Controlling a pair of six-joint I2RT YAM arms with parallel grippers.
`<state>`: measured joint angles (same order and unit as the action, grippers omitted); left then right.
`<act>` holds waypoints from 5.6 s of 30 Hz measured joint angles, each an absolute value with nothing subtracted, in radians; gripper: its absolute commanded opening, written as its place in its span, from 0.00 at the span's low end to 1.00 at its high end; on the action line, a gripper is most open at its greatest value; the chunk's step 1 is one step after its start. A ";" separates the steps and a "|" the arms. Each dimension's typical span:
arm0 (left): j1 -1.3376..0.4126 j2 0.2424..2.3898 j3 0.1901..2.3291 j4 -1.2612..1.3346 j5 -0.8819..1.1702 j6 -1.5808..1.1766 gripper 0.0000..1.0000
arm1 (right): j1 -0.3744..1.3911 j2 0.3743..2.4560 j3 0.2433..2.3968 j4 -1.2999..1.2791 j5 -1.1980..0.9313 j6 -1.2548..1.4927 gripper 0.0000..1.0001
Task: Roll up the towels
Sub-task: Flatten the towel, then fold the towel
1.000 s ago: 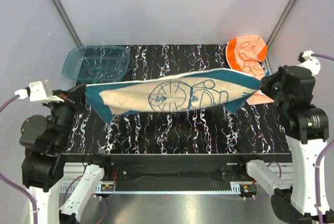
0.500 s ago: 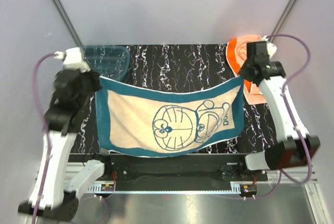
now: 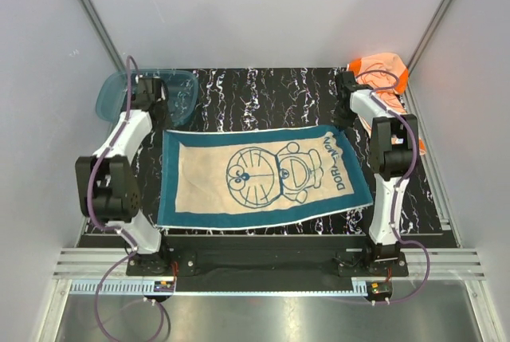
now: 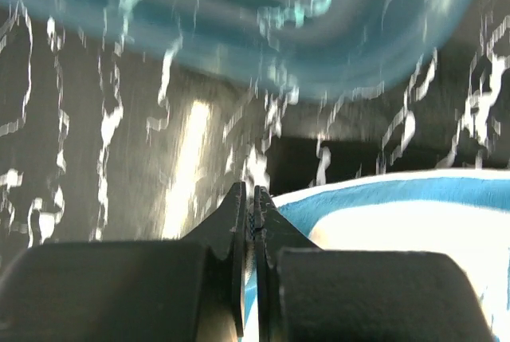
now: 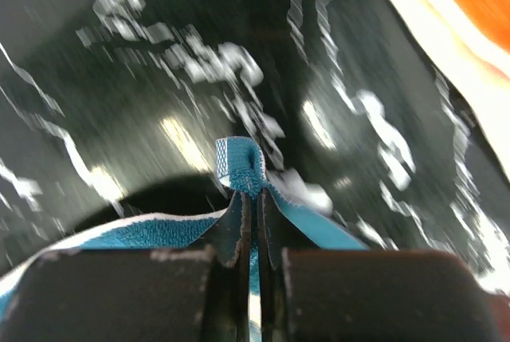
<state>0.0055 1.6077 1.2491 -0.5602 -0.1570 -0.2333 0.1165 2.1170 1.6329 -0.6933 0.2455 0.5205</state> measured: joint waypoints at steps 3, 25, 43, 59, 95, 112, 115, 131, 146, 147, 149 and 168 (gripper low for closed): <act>0.013 1.706 1.343 -0.547 -0.160 -0.229 0.00 | 0.117 2.213 1.746 -0.701 0.244 0.519 0.00; 0.039 1.772 1.487 -0.562 -0.206 -0.230 0.85 | 0.064 2.234 1.853 -0.748 0.316 0.471 1.00; 0.105 0.988 0.778 -0.651 -0.132 -0.714 0.67 | 0.245 1.591 1.272 -0.693 0.258 0.506 1.00; 0.042 1.017 0.505 -0.674 -0.238 -0.844 0.55 | 0.320 1.569 1.183 -0.627 0.235 0.505 1.00; -0.326 1.080 0.506 -0.911 -0.415 -1.260 0.29 | 0.236 1.680 1.132 -0.541 0.163 0.493 1.00; -0.326 0.953 0.506 -0.825 -0.437 -1.091 0.01 | 0.076 1.627 1.018 -0.521 0.112 0.548 0.99; -0.326 0.932 0.506 -0.805 -0.434 -1.049 0.01 | -0.002 1.531 0.951 -0.555 0.141 0.583 0.97; -0.323 0.844 0.498 -0.706 -0.376 -0.913 0.01 | -0.090 1.366 0.802 -0.703 0.180 0.708 0.65; -0.281 0.841 0.481 -0.654 -0.344 -0.881 0.02 | -0.090 1.485 0.791 -0.666 0.167 0.717 0.23; -0.280 0.841 0.480 -0.654 -0.343 -0.880 0.01 | -0.090 1.488 0.791 -0.664 0.165 0.714 0.18; -0.278 0.841 0.480 -0.654 -0.340 -0.879 0.01 | -0.090 1.490 0.791 -0.661 0.160 0.714 0.08; -0.275 0.654 0.570 -0.794 -0.298 -0.908 0.00 | -0.090 1.207 0.812 -0.798 0.049 0.714 0.00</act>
